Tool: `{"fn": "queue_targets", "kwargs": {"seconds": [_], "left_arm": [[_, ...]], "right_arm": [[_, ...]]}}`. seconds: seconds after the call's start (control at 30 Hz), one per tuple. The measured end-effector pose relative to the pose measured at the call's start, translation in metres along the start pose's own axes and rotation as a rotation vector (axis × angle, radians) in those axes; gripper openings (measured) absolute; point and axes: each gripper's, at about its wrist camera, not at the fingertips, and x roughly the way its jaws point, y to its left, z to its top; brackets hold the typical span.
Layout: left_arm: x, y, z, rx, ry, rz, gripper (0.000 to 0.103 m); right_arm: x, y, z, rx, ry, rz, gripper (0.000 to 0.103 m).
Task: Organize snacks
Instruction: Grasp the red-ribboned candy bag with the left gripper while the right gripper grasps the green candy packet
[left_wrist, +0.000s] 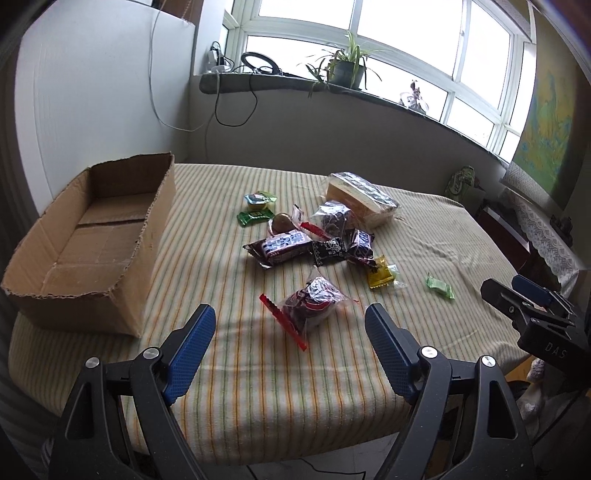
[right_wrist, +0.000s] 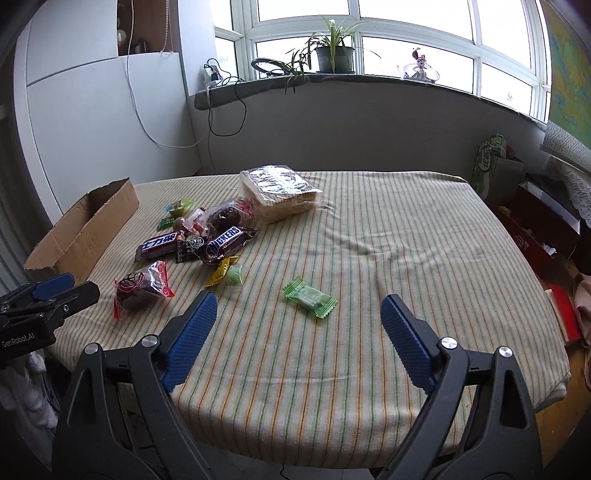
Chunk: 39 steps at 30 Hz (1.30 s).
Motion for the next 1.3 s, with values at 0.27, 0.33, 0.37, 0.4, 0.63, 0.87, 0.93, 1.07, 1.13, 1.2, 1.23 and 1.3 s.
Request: {"fn": "queue_targets", "kwargs": {"seconds": [0.27,0.33,0.37,0.4,0.63,0.87,0.93,1.07,1.13,1.2,1.23,1.3], "left_arm": [[0.030,-0.005,0.007,0.085,0.038,-0.021,0.082],[0.037,-0.007,0.009,0.107,0.046,-0.023,0.082],[0.040,-0.007,0.010,0.119,0.050,-0.022,0.082],[0.044,-0.007,0.011,0.130,0.054,-0.020,0.082],[0.065,-0.011,0.011,0.183,0.082,-0.021,0.082],[0.079,-0.011,0.006,0.154,0.116,-0.050,0.068],[0.079,-0.011,0.005,0.153,0.114,-0.048,0.067],[0.076,-0.005,0.006,0.123,0.110,-0.056,0.053],[0.076,-0.004,0.006,0.118,0.108,-0.057,0.050],[0.076,-0.005,0.005,0.122,0.105,-0.055,0.049],[0.076,-0.006,0.005,0.122,0.103,-0.054,0.048],[0.076,-0.006,0.005,0.112,0.100,-0.053,0.045]], "right_arm": [[0.047,-0.012,0.003,-0.032,0.091,0.037,0.068],[0.055,-0.014,0.006,-0.047,0.106,0.043,0.065],[0.058,-0.015,0.007,-0.053,0.111,0.048,0.065],[0.061,-0.015,0.008,-0.058,0.115,0.058,0.064],[0.077,-0.012,0.011,-0.123,0.144,0.089,0.061],[0.081,-0.008,0.008,-0.152,0.165,0.099,0.049],[0.080,-0.009,0.007,-0.153,0.166,0.099,0.046],[0.077,-0.011,0.006,-0.148,0.170,0.099,0.038],[0.077,-0.012,0.005,-0.144,0.172,0.096,0.032],[0.075,-0.013,0.005,-0.140,0.175,0.092,0.025],[0.075,-0.014,0.005,-0.137,0.176,0.093,0.024],[0.074,-0.015,0.005,-0.127,0.176,0.094,0.024]]}}
